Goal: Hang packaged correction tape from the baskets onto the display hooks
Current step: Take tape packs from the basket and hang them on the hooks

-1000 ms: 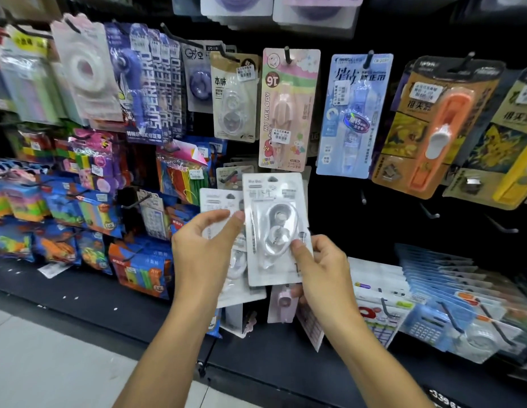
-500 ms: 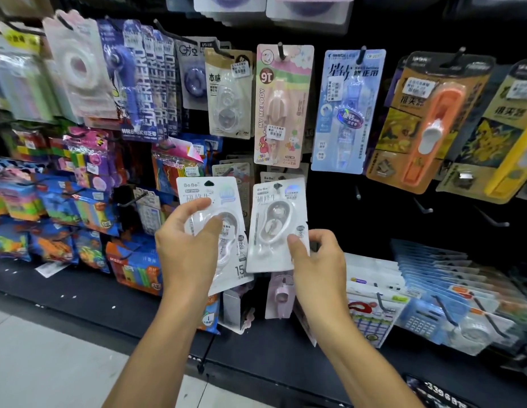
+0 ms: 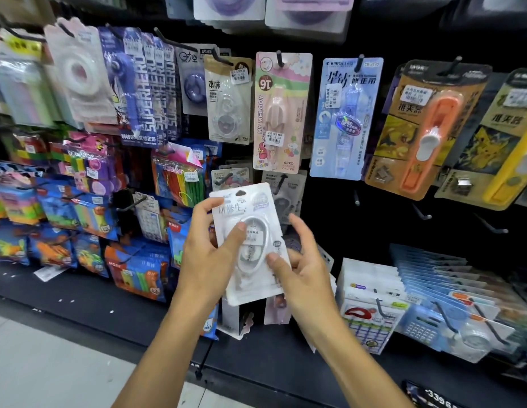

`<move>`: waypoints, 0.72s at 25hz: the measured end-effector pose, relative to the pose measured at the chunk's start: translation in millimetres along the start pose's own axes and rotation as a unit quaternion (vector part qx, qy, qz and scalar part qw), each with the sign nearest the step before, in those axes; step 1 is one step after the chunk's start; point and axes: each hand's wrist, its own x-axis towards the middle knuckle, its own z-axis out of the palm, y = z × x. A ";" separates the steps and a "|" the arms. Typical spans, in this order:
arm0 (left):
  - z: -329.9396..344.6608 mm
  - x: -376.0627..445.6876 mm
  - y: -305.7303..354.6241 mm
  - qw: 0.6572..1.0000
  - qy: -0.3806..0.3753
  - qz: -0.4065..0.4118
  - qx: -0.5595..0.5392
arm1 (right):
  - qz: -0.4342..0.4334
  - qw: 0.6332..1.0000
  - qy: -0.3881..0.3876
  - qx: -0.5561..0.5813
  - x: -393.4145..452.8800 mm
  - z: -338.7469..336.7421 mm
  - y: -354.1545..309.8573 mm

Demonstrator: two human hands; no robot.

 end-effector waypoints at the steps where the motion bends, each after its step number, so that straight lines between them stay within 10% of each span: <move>1: -0.8 -1.4 -1.9 0.997 0.004 0.020 0.072 | -0.016 0.999 0.036 -0.028 0.3 -1.5 1.1; 10: 3.6 -7.0 -4.0 0.971 -0.045 0.057 0.229 | -0.038 0.971 0.210 -0.105 -9.2 4.6 -12.0; 18: 3.1 -8.4 -2.5 0.973 -0.050 0.057 0.219 | 0.049 0.983 0.142 -0.108 -2.3 12.8 -16.1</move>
